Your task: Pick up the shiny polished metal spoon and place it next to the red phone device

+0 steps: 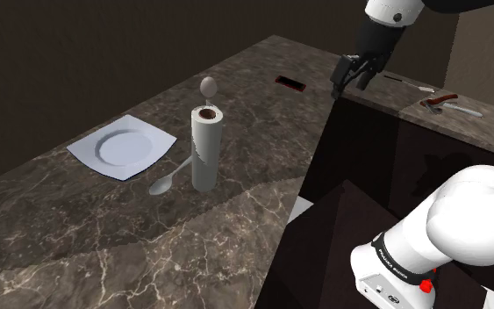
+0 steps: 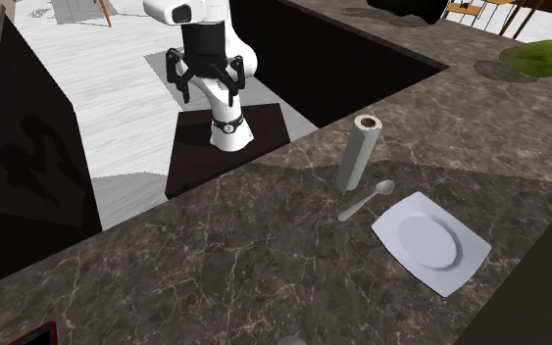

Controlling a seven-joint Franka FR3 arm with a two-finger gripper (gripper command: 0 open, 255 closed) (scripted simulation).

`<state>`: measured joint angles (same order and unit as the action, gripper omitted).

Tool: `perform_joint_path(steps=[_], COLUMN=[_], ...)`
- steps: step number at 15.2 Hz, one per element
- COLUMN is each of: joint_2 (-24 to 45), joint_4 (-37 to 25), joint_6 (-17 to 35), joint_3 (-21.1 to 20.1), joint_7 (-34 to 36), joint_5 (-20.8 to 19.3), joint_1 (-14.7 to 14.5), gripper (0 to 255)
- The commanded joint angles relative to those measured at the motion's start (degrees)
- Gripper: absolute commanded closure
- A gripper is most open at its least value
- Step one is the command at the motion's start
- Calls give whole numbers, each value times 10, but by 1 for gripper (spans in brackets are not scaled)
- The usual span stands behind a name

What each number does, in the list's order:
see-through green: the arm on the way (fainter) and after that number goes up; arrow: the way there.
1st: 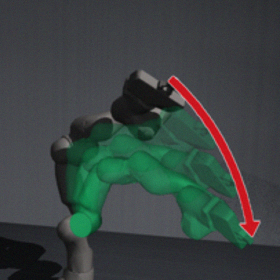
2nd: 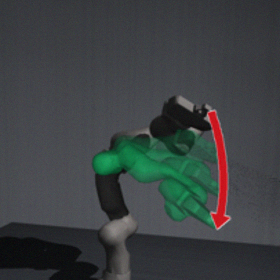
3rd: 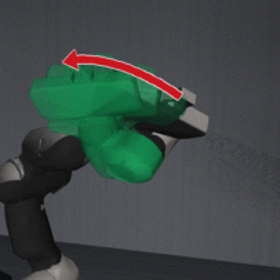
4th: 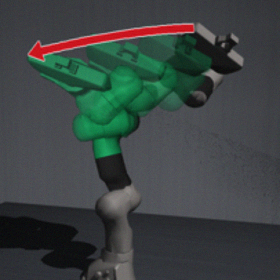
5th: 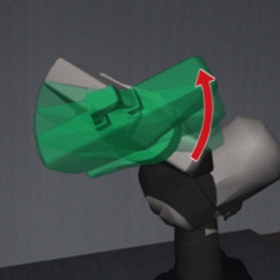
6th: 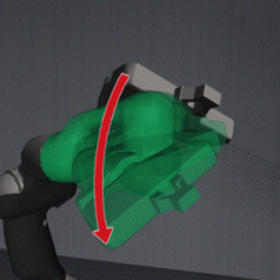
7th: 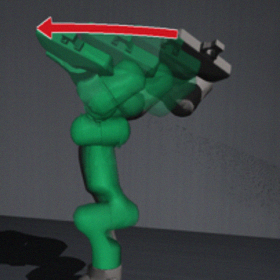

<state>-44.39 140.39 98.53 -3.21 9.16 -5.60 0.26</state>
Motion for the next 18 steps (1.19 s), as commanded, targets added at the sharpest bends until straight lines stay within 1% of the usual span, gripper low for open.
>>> perform_joint_path(steps=[1,5,9,14,18], joint_2=[0,15,47,112,180], joint_4=[0,13,11,-13,-48], joint_6=[0,11,29,59,87], joint_3=[0,-56,-112,-181,-234], joint_7=[0,98,196,318,416], joint_5=[0,43,85,126,145], joint_1=[0,-6,-11,-11,-4], gripper=[0,0,0,0,0])
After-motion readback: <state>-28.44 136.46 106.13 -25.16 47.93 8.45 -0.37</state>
